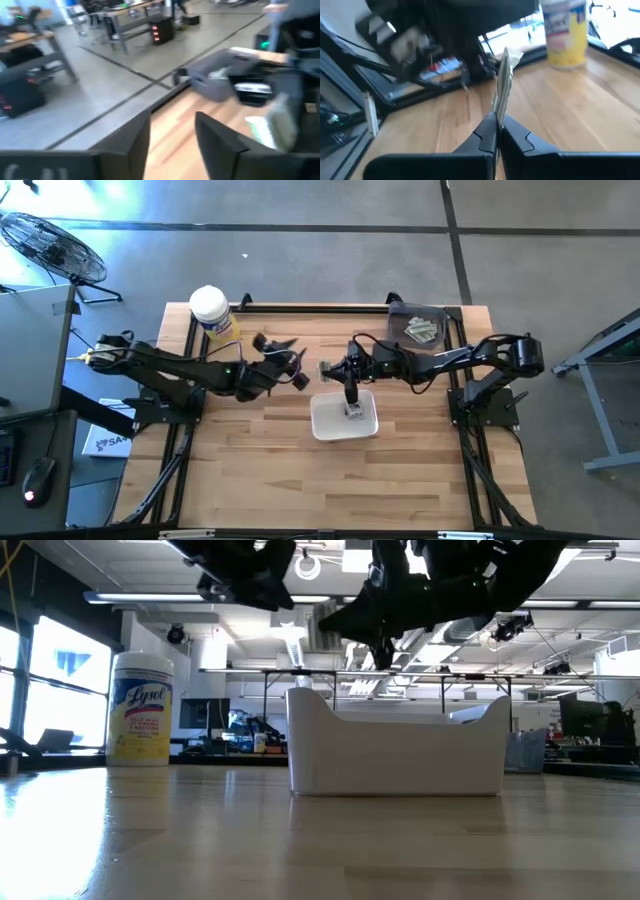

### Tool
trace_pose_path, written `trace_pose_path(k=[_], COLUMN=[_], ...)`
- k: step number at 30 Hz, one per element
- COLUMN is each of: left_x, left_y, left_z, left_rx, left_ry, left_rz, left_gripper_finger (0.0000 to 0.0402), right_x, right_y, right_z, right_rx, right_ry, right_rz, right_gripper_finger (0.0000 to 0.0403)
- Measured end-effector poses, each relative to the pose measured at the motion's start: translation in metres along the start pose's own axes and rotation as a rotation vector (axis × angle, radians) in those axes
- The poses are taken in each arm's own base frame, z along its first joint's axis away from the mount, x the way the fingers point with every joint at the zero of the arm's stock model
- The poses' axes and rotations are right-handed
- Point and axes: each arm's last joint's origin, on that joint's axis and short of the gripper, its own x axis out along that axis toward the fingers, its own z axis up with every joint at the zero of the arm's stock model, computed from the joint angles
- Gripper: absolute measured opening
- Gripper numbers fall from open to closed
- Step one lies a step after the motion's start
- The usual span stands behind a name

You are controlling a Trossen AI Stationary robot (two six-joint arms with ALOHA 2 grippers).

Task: Pick & Place First Aid Supplies
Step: Put the green bandage into the black bin

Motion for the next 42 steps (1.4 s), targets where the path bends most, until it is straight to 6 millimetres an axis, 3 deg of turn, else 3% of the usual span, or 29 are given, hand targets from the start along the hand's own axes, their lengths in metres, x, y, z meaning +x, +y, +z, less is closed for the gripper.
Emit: trace_pose_path(k=[4,10,13,19,24,28,31,34,37,42], left_x=[-0.014,-0.025,-0.025,-0.020,-0.021,-0.020,-0.020,-0.021,-0.020,-0.020], left_y=[0.021,0.039,0.039,0.035,0.037,0.037,0.037,0.037,0.037,0.036], left_z=[0.005,-0.005,-0.011,-0.032,-0.044,-0.044,-0.044,-0.044,-0.044,-0.042], left_rx=[0.021,0.010,-0.006,-0.043,-0.032,-0.029,-0.025,-0.022,-0.027,-0.047], left_ry=[0.046,0.152,0.187,0.217,0.241,0.227,0.227,0.228,0.225,0.209], left_rz=[0.056,0.097,0.108,0.106,0.113,0.131,0.130,0.130,0.130,0.130], left_gripper_finger=[0.0189,0.0199,0.0200,0.0200,0.0200,0.0200,0.0200,0.0200,0.0200,0.0200], right_x=[-0.013,-0.047,-0.063,-0.097,-0.131,-0.155,-0.168,-0.176,-0.179,-0.179], right_y=[-0.001,-0.010,-0.023,-0.058,-0.092,-0.120,-0.135,-0.145,-0.153,-0.153], right_z=[0.005,0.026,0.040,0.056,0.057,0.053,0.050,0.047,0.051,0.051], right_rx=[-0.015,-0.107,-0.118,-0.085,0.127,0.295,0.254,0.323,0.447,0.592], right_ry=[0.058,0.301,0.440,0.688,0.818,0.780,0.788,0.769,0.595,0.491], right_rz=[-0.108,-0.500,-0.690,-0.907,-0.941,-1.043,-1.157,-1.214,-1.358,-1.407], right_gripper_finger=[0.0002,0.0001,0.0001,0.0001,0.0001,0.0001,0.0003,0.0003,0.0001,0.0001])
